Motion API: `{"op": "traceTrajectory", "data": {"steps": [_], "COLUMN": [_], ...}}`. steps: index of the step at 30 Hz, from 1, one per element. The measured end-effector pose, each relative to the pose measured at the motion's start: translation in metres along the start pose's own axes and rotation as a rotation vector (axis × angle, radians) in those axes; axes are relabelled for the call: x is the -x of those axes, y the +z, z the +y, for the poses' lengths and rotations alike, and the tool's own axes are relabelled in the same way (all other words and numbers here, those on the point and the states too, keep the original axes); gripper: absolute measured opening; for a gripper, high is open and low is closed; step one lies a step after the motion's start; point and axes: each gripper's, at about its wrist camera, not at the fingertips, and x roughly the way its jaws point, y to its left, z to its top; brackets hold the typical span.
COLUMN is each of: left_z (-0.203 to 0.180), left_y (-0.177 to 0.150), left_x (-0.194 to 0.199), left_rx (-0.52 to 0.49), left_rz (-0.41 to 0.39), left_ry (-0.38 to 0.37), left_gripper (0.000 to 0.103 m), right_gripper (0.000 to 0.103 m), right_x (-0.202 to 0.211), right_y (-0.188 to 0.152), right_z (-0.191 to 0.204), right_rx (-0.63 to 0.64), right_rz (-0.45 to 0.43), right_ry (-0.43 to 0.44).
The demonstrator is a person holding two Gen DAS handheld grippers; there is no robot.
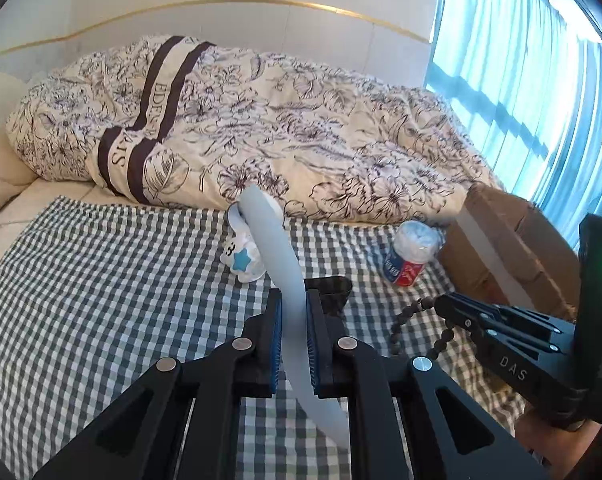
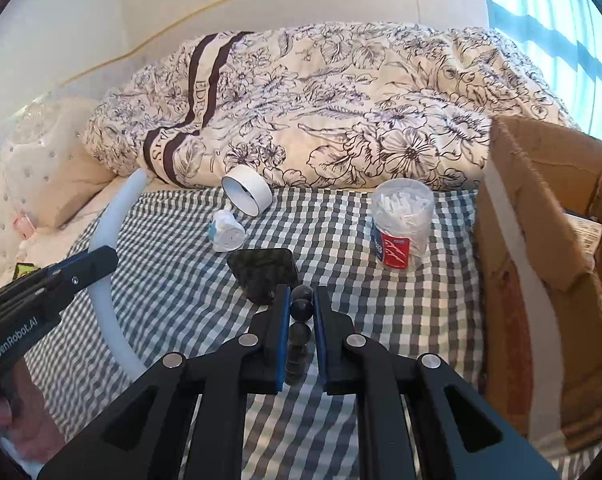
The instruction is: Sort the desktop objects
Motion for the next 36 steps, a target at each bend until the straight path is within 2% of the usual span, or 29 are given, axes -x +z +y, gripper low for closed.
{"op": "traceTrajectory", "data": {"steps": [19, 36], "left_z": [-0.037, -0.078], "left_y": [0.015, 0.031], "left_x": [0.081, 0.147], "left_rx": [-0.027, -0.069], "left_rz": [-0.094, -0.167], "left_ry": [-0.04, -0.079], "left_gripper": [0.011, 0.011], "right_gripper": [0.011, 0.011], "right_x": [0.106, 0.205], "right_y": [0.012, 0.025], "right_z": [0.004, 0.009], "right_rx": [0.023, 0.032], "right_rz": [-0.108, -0.245], "right_ry": [-0.015, -0.027]}}
